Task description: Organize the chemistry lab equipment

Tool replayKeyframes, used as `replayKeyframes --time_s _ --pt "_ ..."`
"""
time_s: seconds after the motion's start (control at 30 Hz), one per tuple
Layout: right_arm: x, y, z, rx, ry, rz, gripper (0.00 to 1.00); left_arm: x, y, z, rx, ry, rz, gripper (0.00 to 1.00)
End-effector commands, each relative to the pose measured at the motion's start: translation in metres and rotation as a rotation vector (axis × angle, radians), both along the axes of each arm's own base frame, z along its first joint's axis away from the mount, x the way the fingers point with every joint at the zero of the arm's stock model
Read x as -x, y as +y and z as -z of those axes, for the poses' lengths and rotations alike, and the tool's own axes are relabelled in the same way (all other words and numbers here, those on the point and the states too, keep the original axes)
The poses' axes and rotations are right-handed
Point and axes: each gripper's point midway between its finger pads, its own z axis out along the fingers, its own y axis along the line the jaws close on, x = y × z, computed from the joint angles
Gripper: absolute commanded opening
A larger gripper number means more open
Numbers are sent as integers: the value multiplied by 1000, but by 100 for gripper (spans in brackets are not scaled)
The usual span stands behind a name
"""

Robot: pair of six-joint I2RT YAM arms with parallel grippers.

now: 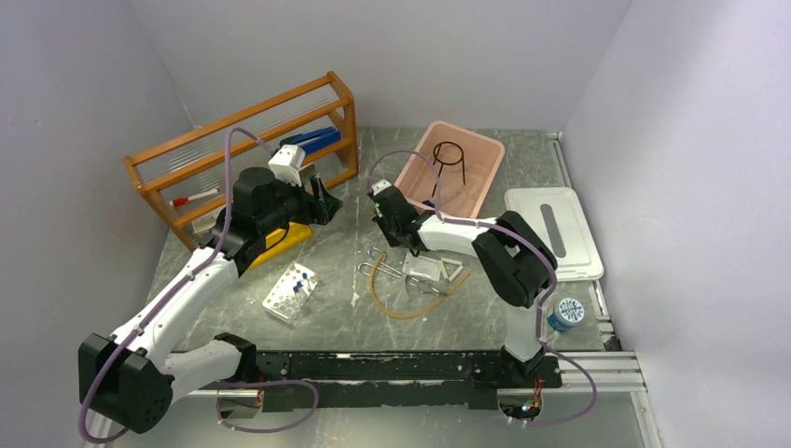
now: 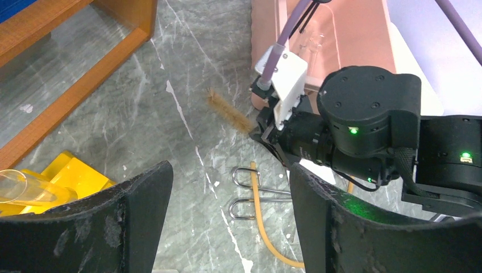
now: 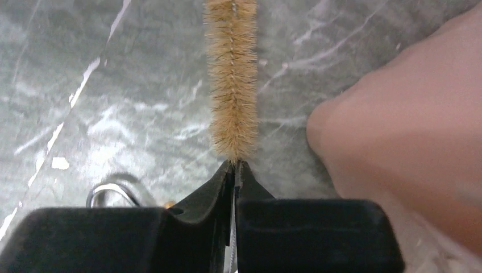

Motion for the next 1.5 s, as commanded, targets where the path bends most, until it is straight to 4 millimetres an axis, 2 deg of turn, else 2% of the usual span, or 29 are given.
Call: replayKeyframes --time_s 0.0,0.1,0.17,0.33,0.47,0.57,0.63,0.73,0.8,0.9,1.03,1.13,1.2,1.23,1.37,1.47 --pt "-4 -9 18 108 28 -53 0 -3 4 -6 -15 -28 -7 79" --pt "-14 3 1 68 -11 -70 0 -4 6 -6 -18 -30 -14 79" --pt "-20 13 -21 12 -57 -81 0 -4 7 -8 -20 -34 -22 79" --pt "-26 47 -110 -260 -220 -134 0 -2 6 -9 -10 -35 -16 79" --pt "-21 54 -168 -438 -311 -115 0 -1 7 -14 -4 -57 -15 80" --pt "-20 47 -207 -529 -393 -69 0 1 7 -16 2 -64 -10 80" --pt "-23 35 -231 -573 -454 -7 0 1 6 -16 6 -65 -6 80" --pt "-30 5 -265 -611 -537 151 0 1 6 -16 6 -64 -5 80" --pt "-36 -20 -275 -604 -575 268 0 1 5 -16 5 -61 -4 80" --pt "-43 -51 -278 -576 -592 379 0 2 5 -17 7 -61 -2 80" --pt "-55 -100 -270 -568 -569 549 0 1 5 -15 3 -53 -5 80" --pt "-63 -135 -250 -540 -515 693 0 1 5 -14 2 -46 -3 80" --pt "-65 -154 -226 -486 -455 787 0 1 5 -13 3 -43 -3 80" --pt "-66 -156 -222 -471 -444 795 0 1 5 -13 2 -42 -3 80" --pt "-74 -170 -182 -324 -372 853 0 1 4 -12 3 -39 -1 80" --pt "-80 -175 -162 -271 -315 891 0 0 4 -11 -1 -34 -2 80"
